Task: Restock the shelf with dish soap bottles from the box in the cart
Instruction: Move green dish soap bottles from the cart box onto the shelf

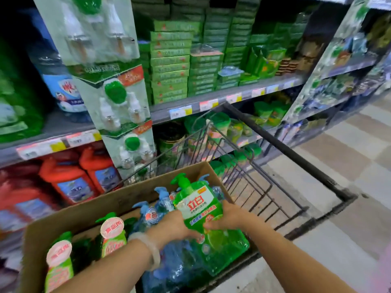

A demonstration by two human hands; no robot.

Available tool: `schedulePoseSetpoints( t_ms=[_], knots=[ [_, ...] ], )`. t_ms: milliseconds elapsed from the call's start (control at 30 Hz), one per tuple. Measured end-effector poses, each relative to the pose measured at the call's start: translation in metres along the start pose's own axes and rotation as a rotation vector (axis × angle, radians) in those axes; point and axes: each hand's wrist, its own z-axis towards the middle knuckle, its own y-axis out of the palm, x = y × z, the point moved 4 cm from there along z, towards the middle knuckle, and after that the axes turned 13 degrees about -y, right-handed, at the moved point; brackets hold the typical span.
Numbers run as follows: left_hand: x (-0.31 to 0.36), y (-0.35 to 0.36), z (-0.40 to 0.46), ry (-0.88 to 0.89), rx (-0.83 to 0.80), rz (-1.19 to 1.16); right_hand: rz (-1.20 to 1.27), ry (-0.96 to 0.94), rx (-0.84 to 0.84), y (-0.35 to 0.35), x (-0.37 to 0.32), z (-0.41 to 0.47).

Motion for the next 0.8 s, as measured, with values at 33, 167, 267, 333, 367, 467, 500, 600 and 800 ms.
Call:
schedulePoseSetpoints(
  t_ms=[33,167,267,333,367,467,500,600,800],
  knots=[
    [0.000,0.002,0.002,-0.046,-0.001,-0.050,0.049,-0.007,-0.039,-0.001,0.001,0.004],
    [0.004,0.013,0.012,-0.253,-0.001,-0.186,0.239,-0.031,-0.122,-0.003,0.010,0.018],
    [0.008,0.017,0.017,-0.324,0.061,-0.240,0.356,-0.032,-0.111,-0.003,0.024,0.024],
    [0.010,0.020,0.019,-0.287,0.069,-0.343,0.427,-0.051,-0.090,-0.002,0.030,0.025],
    [0.009,0.022,0.018,-0.280,0.072,-0.400,0.466,-0.057,-0.080,-0.001,0.033,0.026],
    [0.006,0.030,0.013,-0.332,0.127,-0.637,0.564,-0.041,-0.035,-0.001,0.038,0.019],
    [0.006,0.035,0.010,-0.351,0.145,-0.731,0.590,-0.040,-0.029,-0.001,0.039,0.017],
    [0.015,0.057,-0.001,-0.292,0.073,-1.021,0.651,-0.071,-0.059,-0.002,0.040,0.010],
    [0.018,0.046,-0.027,-0.187,0.180,-1.108,0.574,-0.280,-0.099,-0.012,0.014,-0.001]
  ],
)
